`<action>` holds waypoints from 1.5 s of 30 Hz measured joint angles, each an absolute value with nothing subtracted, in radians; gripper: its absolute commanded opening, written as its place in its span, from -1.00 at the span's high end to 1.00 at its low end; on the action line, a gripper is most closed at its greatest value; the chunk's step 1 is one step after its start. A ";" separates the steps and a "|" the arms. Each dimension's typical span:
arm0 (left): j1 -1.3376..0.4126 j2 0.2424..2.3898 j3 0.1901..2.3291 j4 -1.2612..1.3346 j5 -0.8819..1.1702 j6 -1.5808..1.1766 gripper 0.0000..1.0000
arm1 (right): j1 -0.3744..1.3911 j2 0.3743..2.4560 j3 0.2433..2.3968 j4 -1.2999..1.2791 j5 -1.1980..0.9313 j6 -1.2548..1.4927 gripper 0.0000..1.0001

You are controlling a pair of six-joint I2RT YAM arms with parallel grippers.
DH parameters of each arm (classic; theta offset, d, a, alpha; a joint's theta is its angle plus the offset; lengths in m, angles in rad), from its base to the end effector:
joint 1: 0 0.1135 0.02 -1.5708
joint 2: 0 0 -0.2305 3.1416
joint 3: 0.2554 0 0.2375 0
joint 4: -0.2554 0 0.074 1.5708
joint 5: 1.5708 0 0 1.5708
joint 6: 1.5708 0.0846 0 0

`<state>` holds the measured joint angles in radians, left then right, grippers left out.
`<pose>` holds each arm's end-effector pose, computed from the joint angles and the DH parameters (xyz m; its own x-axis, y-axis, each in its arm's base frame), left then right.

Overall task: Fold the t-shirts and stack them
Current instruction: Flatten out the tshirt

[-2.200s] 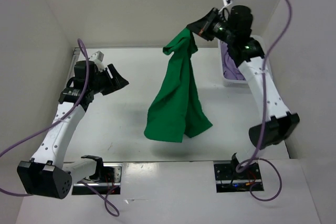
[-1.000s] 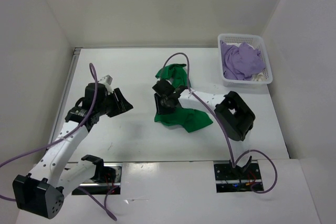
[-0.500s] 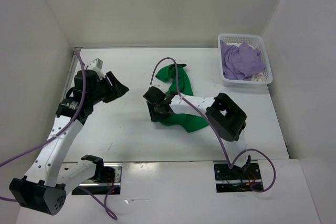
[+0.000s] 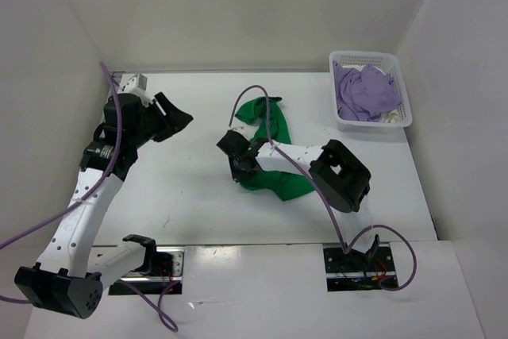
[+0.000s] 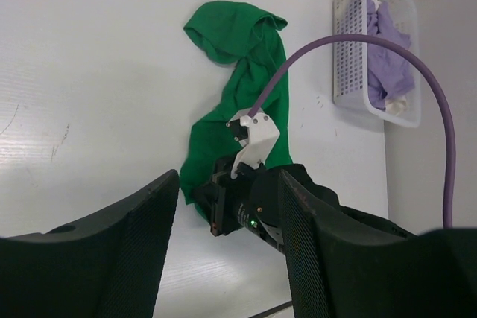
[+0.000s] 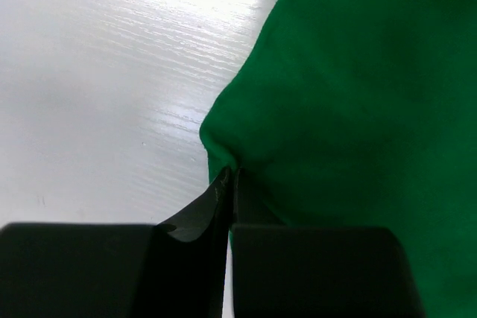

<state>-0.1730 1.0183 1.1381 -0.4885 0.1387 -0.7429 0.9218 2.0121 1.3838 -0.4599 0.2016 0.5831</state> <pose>0.2612 -0.0575 0.3399 -0.4627 -0.5992 -0.6533 -0.0210 0.7442 -0.6677 0.2628 0.3183 0.0964 -0.8458 -0.2223 -0.4851 -0.3099 0.9447 0.1075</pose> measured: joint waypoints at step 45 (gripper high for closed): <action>-0.598 1.661 0.892 0.075 0.284 -1.235 -0.82 | 0.174 1.092 1.383 -0.648 -0.018 0.616 0.95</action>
